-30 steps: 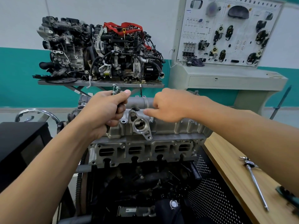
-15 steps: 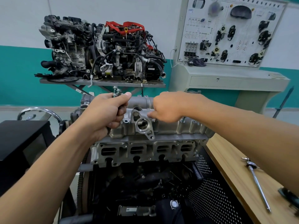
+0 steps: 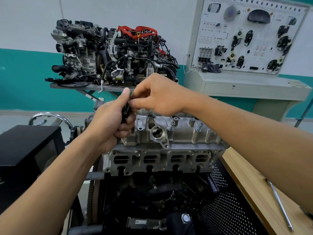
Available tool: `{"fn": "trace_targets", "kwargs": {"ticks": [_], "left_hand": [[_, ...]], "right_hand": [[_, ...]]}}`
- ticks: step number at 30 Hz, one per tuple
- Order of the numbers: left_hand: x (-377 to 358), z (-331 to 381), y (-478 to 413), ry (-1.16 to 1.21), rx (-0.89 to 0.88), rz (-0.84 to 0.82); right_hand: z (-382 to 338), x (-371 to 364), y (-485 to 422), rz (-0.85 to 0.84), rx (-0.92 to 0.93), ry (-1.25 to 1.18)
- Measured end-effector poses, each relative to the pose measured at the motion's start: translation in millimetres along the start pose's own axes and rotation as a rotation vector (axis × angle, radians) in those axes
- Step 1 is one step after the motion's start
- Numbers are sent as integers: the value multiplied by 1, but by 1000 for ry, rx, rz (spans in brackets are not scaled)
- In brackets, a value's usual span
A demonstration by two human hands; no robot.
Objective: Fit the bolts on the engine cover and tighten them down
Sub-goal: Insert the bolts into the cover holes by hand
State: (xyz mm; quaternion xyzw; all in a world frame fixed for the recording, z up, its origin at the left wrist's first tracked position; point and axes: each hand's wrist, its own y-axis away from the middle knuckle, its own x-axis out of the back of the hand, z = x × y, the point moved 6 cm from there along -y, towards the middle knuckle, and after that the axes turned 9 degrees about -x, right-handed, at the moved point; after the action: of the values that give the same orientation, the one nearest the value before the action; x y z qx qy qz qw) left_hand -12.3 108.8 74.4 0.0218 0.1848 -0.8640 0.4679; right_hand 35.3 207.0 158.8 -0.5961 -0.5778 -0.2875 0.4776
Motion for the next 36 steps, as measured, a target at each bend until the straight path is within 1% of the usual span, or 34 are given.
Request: {"fn": "trace_targets", "kwargs": {"ticks": [5,8,10,14,16,22,26,30,33,36], "left_hand": [[14,3,5,-39,-7,-15],[24,-4,10,-85,-2,2],[32,-10,13,-83,2,30],[42,-17,15,-41,16,95],[41,-18,15,-29,14,108],[43,-18,16,-13,4,111],[46,-21,17,-3,13,125],[46,-22,16,-4,12,131],[47,-22,17,-8,13,133],[48,-22,17,-7,14,141]], "right_hand": [[3,-2,-2,53,-57,-195],[15,18,-5,199,-135,-275],[24,30,-5,242,-186,-243],[27,18,-6,145,-185,13],[27,7,-7,108,-178,104],[25,6,-8,92,-156,196],[26,4,-6,55,-165,195],[21,-12,-9,-59,-189,232],[15,-26,-16,-200,-213,380],[10,-32,-22,-264,-203,476]]}}
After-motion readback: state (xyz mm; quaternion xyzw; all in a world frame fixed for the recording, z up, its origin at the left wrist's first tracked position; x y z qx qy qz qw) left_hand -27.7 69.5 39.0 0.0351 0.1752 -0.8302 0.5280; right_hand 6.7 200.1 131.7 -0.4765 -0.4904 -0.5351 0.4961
